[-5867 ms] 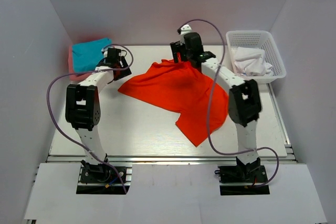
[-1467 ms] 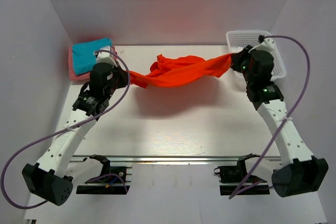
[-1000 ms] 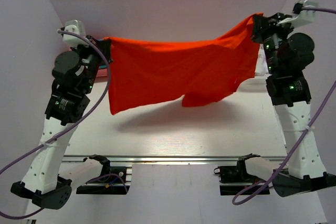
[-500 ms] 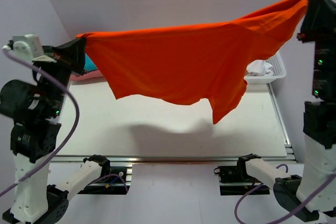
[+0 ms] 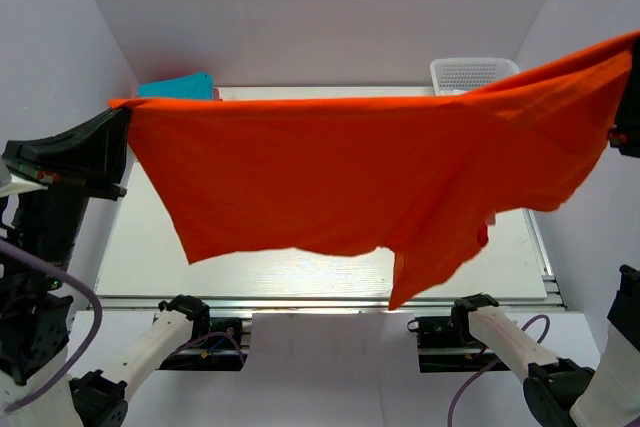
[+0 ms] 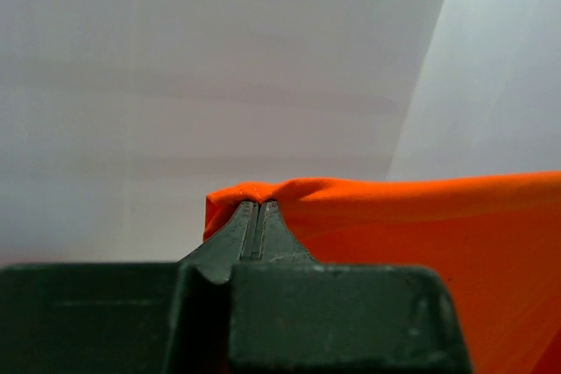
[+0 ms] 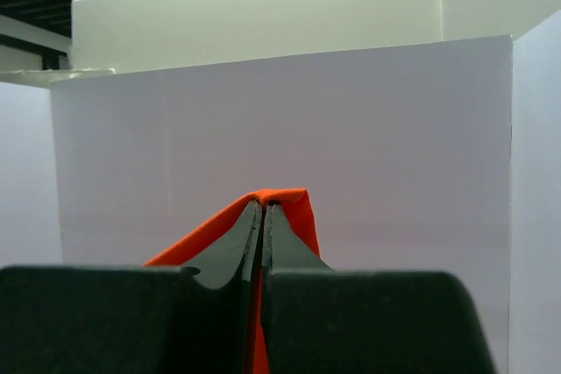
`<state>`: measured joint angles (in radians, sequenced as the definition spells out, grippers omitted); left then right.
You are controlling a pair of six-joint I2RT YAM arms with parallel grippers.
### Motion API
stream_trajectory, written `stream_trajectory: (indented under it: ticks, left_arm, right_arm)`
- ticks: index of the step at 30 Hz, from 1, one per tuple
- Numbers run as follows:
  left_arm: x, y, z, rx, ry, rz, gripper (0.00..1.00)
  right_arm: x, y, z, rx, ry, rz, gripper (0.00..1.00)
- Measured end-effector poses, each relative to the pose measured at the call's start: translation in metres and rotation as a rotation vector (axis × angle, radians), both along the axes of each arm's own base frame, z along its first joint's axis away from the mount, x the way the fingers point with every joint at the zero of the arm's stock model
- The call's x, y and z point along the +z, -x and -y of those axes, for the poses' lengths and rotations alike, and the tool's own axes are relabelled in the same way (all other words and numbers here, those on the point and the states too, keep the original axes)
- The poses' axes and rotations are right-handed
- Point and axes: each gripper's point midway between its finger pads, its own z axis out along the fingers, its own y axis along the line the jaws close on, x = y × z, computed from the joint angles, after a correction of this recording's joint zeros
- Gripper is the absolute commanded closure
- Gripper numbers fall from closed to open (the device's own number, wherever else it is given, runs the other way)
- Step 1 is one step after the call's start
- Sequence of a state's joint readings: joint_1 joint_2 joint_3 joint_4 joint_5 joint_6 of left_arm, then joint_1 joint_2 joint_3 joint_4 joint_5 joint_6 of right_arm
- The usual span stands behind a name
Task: Fold and stack the t-shirts
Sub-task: Flatten out the tshirt
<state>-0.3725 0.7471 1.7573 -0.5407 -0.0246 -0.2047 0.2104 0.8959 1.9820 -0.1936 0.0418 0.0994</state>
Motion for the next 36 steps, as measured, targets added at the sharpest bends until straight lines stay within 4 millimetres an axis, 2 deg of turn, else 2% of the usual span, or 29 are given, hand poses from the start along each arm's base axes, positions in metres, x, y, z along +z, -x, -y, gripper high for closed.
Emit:
stream_trajectory:
  ticks: [6,10,12,14,18,21,22,23,27,34,36]
  left_arm:
    - [-0.006,0.017,-0.002,-0.021,-0.003,0.016,1.0]
    - [-0.032,0.008,-0.001,-0.015,-0.003,-0.031,1.0]
    - [-0.049,-0.005,0.001,-0.002,0.002,-0.071,1.0]
    - [-0.07,-0.025,0.004,0.018,0.01,-0.126,1.0]
    - [-0.126,-0.071,0.011,0.071,0.002,-0.282,1.0]
    - [-0.162,-0.101,0.014,0.116,-0.009,-0.381,1.0]
    - [-0.173,-0.11,0.015,0.134,-0.01,-0.411,1.0]
    - [-0.183,-0.118,0.015,0.152,-0.012,-0.439,1.0]
    - [-0.228,-0.149,0.011,0.244,-0.009,-0.556,1.0]
    - [-0.311,-0.182,0.003,0.383,-0.014,-0.734,1.0]
    - [-0.328,-0.193,0.003,0.415,-0.02,-0.775,1.0]
  right_arm:
    - [-0.022,0.02,0.0,0.015,0.019,-0.004,1.0]
    - [-0.046,0.007,-0.002,0.014,0.026,-0.045,1.0]
    - [-0.062,-0.013,-0.005,0.009,0.029,-0.086,1.0]
    - [-0.086,-0.044,-0.009,-0.001,0.029,-0.149,1.0]
    - [-0.163,-0.122,-0.02,-0.021,0.046,-0.349,1.0]
    - [-0.217,-0.17,-0.029,-0.027,0.059,-0.495,1.0]
    - [-0.225,-0.178,-0.03,-0.029,0.06,-0.514,1.0]
    - [-0.251,-0.198,-0.034,-0.031,0.07,-0.575,1.0]
    - [-0.314,-0.237,-0.042,-0.032,0.086,-0.723,1.0]
    - [-0.371,-0.291,-0.057,-0.016,0.105,-0.841,1.0]
    - [-0.387,-0.304,-0.061,-0.011,0.114,-0.871,1.0]
